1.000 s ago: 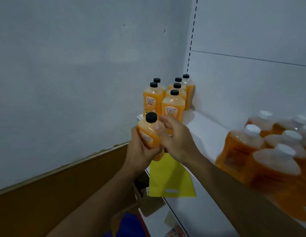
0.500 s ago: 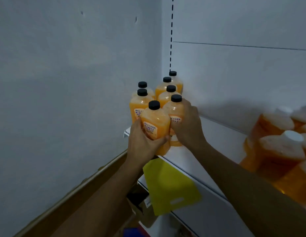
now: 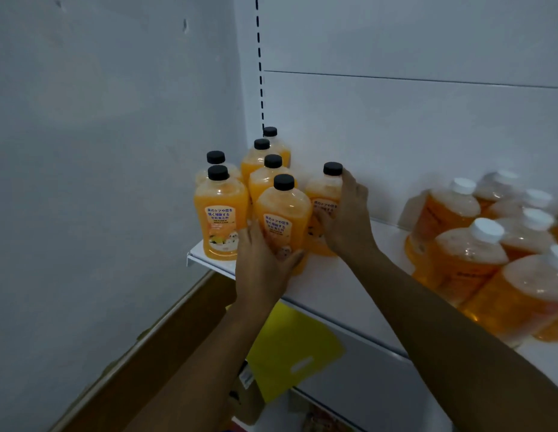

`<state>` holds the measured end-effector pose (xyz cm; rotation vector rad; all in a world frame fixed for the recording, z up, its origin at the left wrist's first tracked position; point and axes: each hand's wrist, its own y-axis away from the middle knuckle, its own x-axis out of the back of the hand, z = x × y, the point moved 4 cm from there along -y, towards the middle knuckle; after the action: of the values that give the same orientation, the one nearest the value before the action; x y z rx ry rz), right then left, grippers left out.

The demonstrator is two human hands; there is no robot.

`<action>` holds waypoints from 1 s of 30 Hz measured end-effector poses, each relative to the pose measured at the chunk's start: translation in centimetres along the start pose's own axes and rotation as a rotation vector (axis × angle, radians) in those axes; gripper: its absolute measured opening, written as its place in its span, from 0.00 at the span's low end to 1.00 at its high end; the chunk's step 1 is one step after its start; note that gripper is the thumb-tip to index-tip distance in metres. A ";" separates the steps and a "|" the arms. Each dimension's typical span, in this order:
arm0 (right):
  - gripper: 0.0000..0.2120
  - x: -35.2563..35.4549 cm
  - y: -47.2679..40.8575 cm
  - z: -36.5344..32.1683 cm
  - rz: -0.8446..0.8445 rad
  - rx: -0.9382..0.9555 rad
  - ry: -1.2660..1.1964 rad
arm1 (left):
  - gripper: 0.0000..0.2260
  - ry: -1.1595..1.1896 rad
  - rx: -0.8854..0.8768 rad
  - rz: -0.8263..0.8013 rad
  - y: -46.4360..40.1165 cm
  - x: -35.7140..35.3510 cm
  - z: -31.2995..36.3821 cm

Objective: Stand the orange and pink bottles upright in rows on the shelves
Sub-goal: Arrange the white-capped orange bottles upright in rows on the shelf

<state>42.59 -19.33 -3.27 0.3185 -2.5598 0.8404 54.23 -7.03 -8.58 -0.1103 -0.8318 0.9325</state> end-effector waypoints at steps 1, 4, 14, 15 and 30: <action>0.35 -0.2 -0.4 0.0 -0.004 0.004 0.003 | 0.40 -0.019 0.005 -0.003 0.1 -0.1 -0.1; 0.36 -0.9 -1.9 0.3 -0.012 0.027 -0.003 | 0.38 -0.078 0.010 -0.002 0.4 0.0 0.1; 0.49 -1.9 -4.2 1.6 -0.158 -0.061 0.083 | 0.36 -0.080 0.007 0.005 1.0 -0.2 -0.8; 0.48 -1.7 -3.8 1.5 -0.156 -0.052 0.064 | 0.34 -0.075 0.011 0.002 1.1 -0.2 -1.0; 0.38 -1.5 5.5 2.1 -0.163 -0.090 0.009 | 0.41 -0.015 0.015 -0.175 3.2 -1.4 -1.7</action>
<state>41.35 -16.14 -8.30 0.4865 -2.5139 0.6634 52.85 -5.69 -11.96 -0.0163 -0.8345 0.7755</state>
